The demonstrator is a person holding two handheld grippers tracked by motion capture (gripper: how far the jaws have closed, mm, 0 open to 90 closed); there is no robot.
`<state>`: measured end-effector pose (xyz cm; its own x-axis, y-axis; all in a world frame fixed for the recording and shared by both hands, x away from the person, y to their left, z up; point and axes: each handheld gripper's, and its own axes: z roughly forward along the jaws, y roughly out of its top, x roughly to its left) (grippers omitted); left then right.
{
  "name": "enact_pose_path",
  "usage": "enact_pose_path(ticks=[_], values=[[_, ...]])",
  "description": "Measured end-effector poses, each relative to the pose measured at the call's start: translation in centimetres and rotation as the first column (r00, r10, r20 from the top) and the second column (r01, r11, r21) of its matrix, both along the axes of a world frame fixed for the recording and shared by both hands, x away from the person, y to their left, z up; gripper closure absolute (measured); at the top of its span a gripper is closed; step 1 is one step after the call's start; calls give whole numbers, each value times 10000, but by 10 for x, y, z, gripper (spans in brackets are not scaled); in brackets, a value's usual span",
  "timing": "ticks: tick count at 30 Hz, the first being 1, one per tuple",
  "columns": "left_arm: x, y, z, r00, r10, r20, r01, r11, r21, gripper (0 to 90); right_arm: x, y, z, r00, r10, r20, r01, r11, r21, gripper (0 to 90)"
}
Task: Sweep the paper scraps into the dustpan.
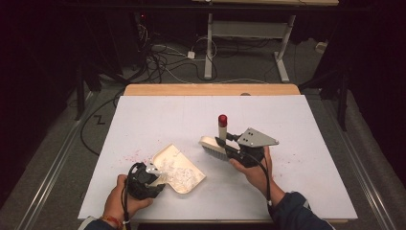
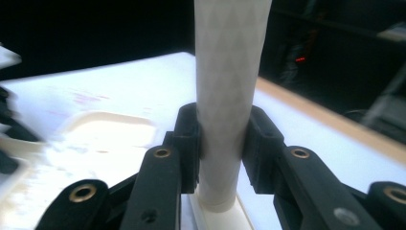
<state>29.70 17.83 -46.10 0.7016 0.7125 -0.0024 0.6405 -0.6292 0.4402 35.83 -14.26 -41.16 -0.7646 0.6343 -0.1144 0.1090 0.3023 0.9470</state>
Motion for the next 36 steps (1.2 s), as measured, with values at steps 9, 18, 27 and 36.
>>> enact_pose_path(ticks=[9,18,27,36], values=[[-1,0,0,10000,15,21,-15,10000,-2,633,-23,33,3,9923,1233,-93,-1231,9922,220,715],[-1,4,2,10000,23,-22,-23,10000,-30,634,-20,14,21,9967,798,169,-805,9956,476,715],[0,3,2,10000,-40,-65,41,9999,120,634,9,49,6,9924,479,1136,-545,9970,558,715],[0,6,0,10000,20,3,-20,9999,-104,633,20,82,-9,9918,919,884,-929,9956,75,715]])
